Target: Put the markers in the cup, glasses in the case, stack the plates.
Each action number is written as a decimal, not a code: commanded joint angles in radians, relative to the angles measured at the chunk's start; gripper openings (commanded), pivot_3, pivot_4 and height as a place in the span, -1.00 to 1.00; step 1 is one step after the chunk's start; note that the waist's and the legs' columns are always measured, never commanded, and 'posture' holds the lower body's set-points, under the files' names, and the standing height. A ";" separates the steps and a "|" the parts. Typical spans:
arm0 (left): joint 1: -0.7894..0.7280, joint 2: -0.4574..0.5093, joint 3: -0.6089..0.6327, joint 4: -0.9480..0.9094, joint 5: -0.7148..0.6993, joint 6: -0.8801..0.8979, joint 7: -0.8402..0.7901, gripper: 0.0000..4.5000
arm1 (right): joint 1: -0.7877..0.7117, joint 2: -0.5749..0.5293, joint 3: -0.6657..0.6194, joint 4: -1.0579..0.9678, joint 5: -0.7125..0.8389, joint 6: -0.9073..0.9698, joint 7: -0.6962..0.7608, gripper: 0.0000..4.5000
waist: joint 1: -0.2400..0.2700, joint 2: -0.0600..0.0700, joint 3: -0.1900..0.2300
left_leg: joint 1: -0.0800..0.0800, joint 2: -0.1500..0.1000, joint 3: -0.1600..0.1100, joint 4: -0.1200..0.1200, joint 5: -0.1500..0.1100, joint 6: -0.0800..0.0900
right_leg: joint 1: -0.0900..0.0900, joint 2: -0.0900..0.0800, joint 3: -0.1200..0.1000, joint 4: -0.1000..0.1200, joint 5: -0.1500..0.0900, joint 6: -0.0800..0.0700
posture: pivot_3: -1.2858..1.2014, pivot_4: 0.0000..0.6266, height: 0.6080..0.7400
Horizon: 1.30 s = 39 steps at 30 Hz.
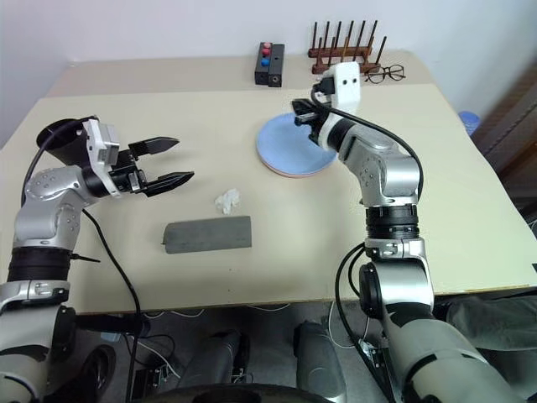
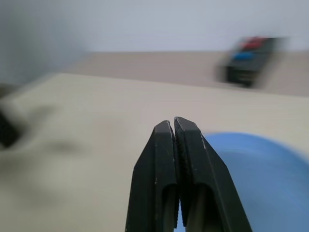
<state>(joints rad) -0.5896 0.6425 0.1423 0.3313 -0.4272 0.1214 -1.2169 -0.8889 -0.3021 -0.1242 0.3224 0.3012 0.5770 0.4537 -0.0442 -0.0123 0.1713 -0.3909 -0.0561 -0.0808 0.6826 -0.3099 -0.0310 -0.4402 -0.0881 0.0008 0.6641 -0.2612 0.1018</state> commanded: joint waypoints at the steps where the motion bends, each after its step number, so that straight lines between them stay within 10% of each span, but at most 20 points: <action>1: -0.009 0.025 0.033 -0.029 -0.034 0.019 -0.012 1.00 | 0.038 0.006 0.043 -0.106 0.028 -0.036 0.088 -0.97 | -0.004 0.000 0.000 | 0.000 0.000 0.000 0.000 0.000 0.000 | 0.000 0.000 0.000 0.000 0.000 0.000 | 0.03 -0.52 1.00; 8: -0.017 0.115 0.050 0.027 -0.038 0.049 -0.075 1.00 | 0.140 0.050 0.118 -0.312 0.135 0.048 0.209 -0.64 | -0.014 0.000 0.000 | 0.000 0.001 0.000 0.000 0.000 0.000 | -0.001 0.001 0.000 0.001 0.000 0.000 | 0.03 -0.52 1.00; 15: -0.009 0.138 0.005 0.080 -0.009 0.053 -0.109 1.00 | 0.142 0.013 0.123 -0.294 0.073 -0.043 0.184 0.95 | 0.007 0.000 0.000 | 0.000 0.000 0.000 0.001 0.000 0.000 | 0.000 0.000 0.000 0.000 0.000 0.000 | 0.03 -0.52 1.00; 26: -0.021 0.109 -0.004 0.099 0.010 0.029 -0.134 1.00 | 0.211 -0.044 0.185 -0.385 0.089 -0.011 0.273 0.98 | -0.002 0.000 0.000 | 0.000 0.001 0.000 0.000 -0.001 0.002 | 0.000 0.001 0.000 0.000 0.000 0.000 | 0.03 -0.52 1.00; 39: 0.029 0.240 0.083 0.077 -0.035 0.035 -0.204 1.00 | 0.090 0.292 0.427 0.051 -0.204 -0.248 0.045 0.98 | -0.001 0.000 0.000 | 0.000 0.000 -0.001 0.001 0.000 -0.001 | 0.000 0.001 0.000 0.001 0.000 0.000 | 0.03 -0.52 1.00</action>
<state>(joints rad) -0.5671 0.8690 0.1987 0.4520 -0.4391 0.1496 -1.4150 -0.7593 -0.0336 0.3060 0.3422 0.1173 0.3620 0.5178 -0.0450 -0.0123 0.1713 -0.3906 -0.0557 -0.0816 0.6831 -0.3095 -0.0317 -0.4406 -0.0874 0.0008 0.6649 -0.2612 0.1018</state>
